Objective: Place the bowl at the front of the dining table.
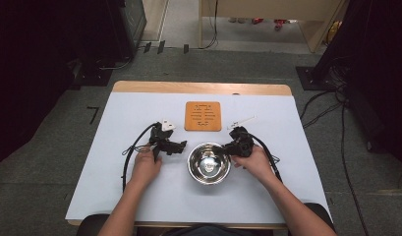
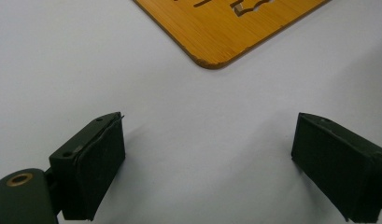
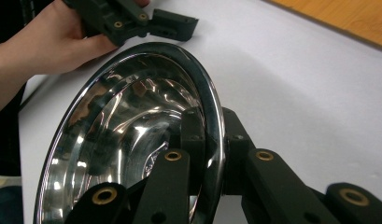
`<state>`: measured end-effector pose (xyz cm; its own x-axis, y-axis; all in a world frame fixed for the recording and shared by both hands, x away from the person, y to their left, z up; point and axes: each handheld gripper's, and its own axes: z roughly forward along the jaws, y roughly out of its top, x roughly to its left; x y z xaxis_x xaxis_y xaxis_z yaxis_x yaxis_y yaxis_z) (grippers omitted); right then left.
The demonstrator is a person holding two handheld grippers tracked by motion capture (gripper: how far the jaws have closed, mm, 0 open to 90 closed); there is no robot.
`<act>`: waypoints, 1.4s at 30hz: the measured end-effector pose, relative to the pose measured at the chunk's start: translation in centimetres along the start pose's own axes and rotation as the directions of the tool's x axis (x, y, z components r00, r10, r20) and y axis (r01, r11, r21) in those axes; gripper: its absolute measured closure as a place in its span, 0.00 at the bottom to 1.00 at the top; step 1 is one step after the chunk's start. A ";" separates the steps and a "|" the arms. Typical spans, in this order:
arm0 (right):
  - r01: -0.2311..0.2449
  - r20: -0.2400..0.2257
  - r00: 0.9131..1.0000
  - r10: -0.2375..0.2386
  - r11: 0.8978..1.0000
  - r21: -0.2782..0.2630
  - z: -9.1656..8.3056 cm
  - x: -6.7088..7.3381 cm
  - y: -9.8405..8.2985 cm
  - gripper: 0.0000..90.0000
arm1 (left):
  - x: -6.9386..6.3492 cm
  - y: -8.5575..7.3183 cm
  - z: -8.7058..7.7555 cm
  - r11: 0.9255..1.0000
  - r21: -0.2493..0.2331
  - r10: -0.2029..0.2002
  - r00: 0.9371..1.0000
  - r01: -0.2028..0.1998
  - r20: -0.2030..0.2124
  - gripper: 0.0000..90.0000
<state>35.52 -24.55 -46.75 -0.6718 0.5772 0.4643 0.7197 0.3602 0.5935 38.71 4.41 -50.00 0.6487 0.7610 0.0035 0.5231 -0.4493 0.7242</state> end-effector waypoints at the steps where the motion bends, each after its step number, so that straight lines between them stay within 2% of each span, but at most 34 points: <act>1: 0.000 0.000 1.000 0.000 1.000 0.000 0.0 0.0 0.0 0.93 | 0.0 0.0 0.0 1.000 0.000 0.000 1.000 0.000 0.000 0.11; 12: -0.058 0.018 0.998 0.059 0.997 -0.046 -0.2 -1.0 0.1 0.93 | 0.0 0.0 0.0 1.000 0.001 0.000 1.000 0.000 0.000 0.11; 18: -0.066 0.037 0.997 0.069 0.996 -0.063 -0.3 -1.3 0.1 0.93 | 0.0 0.0 0.0 1.000 0.002 0.001 1.000 -0.001 0.000 0.11; 35: -0.103 0.043 0.993 0.108 0.990 -0.100 -0.4 -2.2 0.3 0.93 | 0.0 0.0 0.0 1.000 0.001 0.002 1.000 -0.002 -0.001 0.11; 42: -0.117 0.060 0.990 0.125 0.985 -0.124 -0.5 -2.6 0.4 0.93 | 0.0 0.0 0.0 1.000 0.001 0.002 1.000 -0.002 -0.001 0.11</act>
<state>37.43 -26.25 -47.39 -0.5646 0.6606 0.4948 0.7661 0.1964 0.6120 38.71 4.42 -49.99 0.6493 0.7605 0.0055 0.5223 -0.4511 0.7237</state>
